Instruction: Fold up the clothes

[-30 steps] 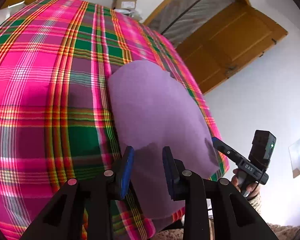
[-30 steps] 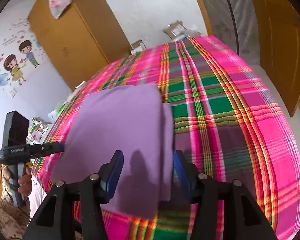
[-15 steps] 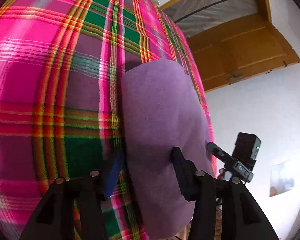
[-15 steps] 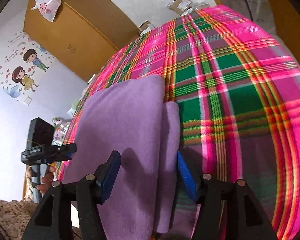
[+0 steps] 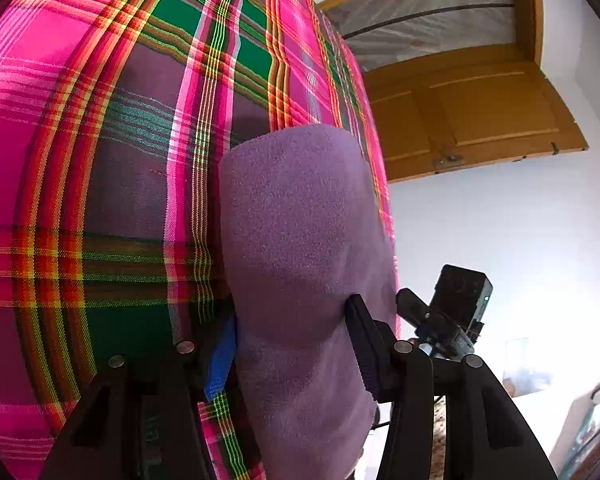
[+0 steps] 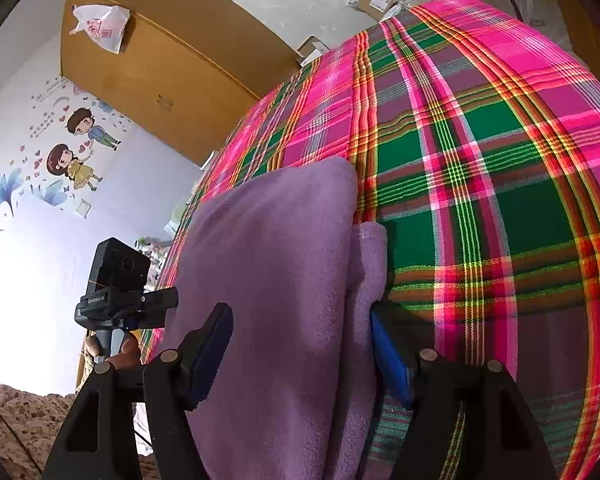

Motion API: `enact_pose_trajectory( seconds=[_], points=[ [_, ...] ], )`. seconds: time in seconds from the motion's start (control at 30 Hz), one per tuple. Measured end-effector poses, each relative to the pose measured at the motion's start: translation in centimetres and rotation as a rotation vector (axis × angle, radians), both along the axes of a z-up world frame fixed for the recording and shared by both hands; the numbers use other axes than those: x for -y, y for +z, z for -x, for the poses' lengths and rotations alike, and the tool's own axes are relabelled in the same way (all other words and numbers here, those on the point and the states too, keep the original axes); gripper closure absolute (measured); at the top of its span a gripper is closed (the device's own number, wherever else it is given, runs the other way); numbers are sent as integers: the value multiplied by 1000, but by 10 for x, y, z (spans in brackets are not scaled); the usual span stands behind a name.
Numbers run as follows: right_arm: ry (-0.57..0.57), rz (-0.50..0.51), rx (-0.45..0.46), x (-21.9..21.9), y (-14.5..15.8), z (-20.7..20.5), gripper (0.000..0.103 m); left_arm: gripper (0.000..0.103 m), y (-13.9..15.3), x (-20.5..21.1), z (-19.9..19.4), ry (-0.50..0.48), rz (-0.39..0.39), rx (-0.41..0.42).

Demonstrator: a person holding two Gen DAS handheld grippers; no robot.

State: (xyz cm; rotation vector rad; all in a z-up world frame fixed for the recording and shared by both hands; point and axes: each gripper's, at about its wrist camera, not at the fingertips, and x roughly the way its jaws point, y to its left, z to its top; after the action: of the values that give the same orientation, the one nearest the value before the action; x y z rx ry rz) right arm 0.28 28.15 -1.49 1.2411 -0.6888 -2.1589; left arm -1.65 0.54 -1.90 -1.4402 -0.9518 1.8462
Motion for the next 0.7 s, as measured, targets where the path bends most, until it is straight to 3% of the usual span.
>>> enact_pose_trajectory(
  seconds=[0.07, 0.27, 0.5, 0.7],
  points=[
    [-19, -31, 2, 0, 0, -3, 52, 50, 2, -2, -7, 7, 9, -10],
    [-56, -95, -13, 6, 1, -14, 77, 55, 5, -7, -5, 26, 27, -8],
    [-108, -126, -54, 20, 17, -25, 83, 62, 8, -6, -6, 48, -3, 4],
    [-120, -111, -91, 45, 42, -27, 83, 65, 26, 0, -6, 27, -29, -42]
  ],
)
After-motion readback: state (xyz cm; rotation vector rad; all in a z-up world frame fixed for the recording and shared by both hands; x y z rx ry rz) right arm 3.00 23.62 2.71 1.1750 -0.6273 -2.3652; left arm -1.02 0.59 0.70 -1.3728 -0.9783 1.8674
